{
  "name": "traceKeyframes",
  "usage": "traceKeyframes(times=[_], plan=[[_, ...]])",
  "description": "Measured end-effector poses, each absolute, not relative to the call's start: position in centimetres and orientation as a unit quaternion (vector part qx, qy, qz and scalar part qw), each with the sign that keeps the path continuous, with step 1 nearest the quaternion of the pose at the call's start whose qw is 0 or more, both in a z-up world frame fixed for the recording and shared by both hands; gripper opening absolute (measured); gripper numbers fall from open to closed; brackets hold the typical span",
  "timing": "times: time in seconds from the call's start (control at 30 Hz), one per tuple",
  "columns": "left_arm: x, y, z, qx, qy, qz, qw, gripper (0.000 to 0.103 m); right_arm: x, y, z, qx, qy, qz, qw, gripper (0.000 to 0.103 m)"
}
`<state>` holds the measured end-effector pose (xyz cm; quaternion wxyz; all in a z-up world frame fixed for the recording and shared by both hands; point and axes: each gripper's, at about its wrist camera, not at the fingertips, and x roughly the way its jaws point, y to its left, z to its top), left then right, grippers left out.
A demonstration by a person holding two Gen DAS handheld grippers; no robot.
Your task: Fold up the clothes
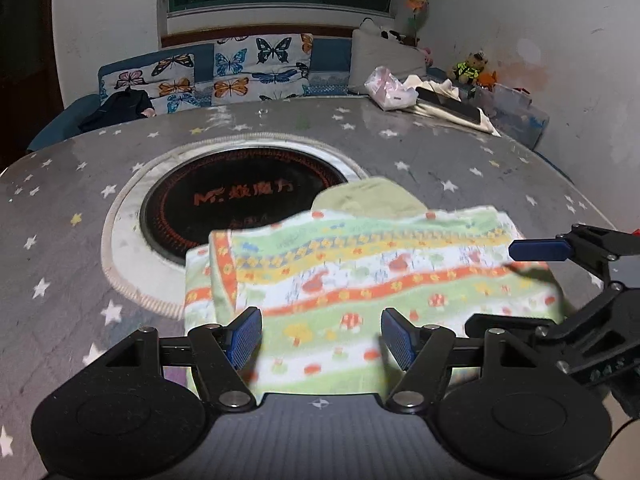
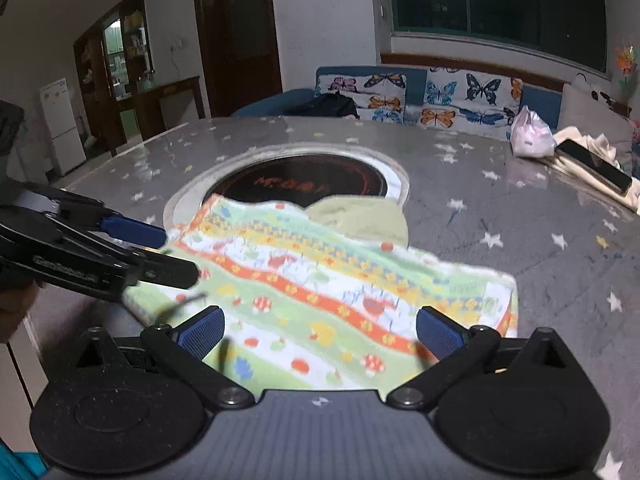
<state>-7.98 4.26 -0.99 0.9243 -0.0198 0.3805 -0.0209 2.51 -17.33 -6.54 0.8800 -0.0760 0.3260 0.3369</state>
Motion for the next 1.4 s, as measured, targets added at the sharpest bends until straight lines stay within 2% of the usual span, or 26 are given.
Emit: traceKeyframes(times=[0.93,1.3,1.4], plan=[[-11.1,7.8,-2.4,-0.075,0.388,0.026,0.918,0.073,1.6,-15.0,-7.4,-0.106,0.327,0.370,0.863,0.103],[-11.2,8.5,-2.7,-0.090,0.404,0.044,0.909,0.089,1.5,-14.7,-7.8,-0.107,0.322,0.375,0.863,0.103],[-11.2,8.8,-2.7,-0.099,0.408,0.050,0.906,0.092,1.4,-14.7,-7.3,-0.110,0.318,0.377,0.863,0.099]])
